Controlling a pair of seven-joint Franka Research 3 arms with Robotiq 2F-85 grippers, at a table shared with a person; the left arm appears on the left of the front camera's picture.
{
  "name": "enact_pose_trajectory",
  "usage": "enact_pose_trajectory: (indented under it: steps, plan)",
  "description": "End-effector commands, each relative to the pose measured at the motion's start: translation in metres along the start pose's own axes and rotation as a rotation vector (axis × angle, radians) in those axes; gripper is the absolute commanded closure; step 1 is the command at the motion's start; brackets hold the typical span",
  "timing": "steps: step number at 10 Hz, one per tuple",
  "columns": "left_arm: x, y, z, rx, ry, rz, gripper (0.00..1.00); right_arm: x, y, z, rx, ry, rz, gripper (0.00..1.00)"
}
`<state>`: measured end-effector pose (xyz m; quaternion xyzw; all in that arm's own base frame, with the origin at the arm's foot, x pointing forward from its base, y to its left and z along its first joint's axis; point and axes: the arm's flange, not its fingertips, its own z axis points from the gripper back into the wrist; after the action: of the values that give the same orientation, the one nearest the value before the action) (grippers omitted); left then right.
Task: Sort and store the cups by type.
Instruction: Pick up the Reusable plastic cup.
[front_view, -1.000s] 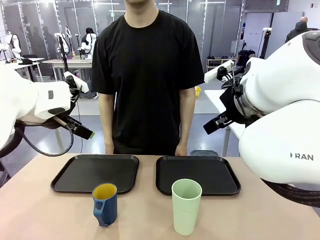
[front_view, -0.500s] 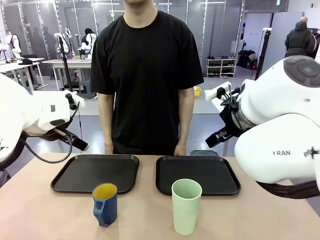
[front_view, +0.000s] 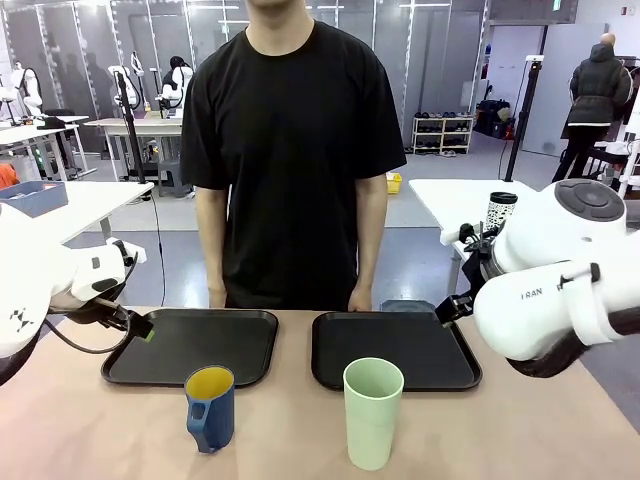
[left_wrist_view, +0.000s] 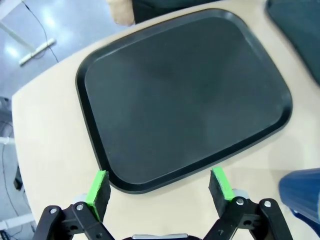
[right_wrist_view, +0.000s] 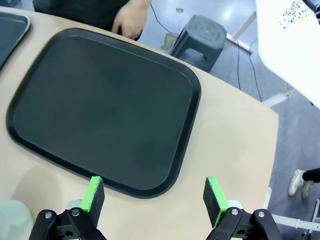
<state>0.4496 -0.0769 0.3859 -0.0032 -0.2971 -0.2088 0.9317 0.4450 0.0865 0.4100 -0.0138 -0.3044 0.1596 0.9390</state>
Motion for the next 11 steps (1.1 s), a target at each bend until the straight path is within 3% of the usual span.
enact_pose_trajectory:
  steps: [1, 11]
  plan:
    - [0.0105, 0.007, -0.0054, -0.01, -0.001, 0.004, 0.0, 0.0089, -0.0063, -0.0081, 0.009, -0.008, -0.033, 0.0]
    - [0.005, 0.0047, -0.0061, 0.003, 0.005, 0.011, 0.0, 0.0072, -0.0067, -0.0106, 0.004, 0.009, -0.033, 0.0]
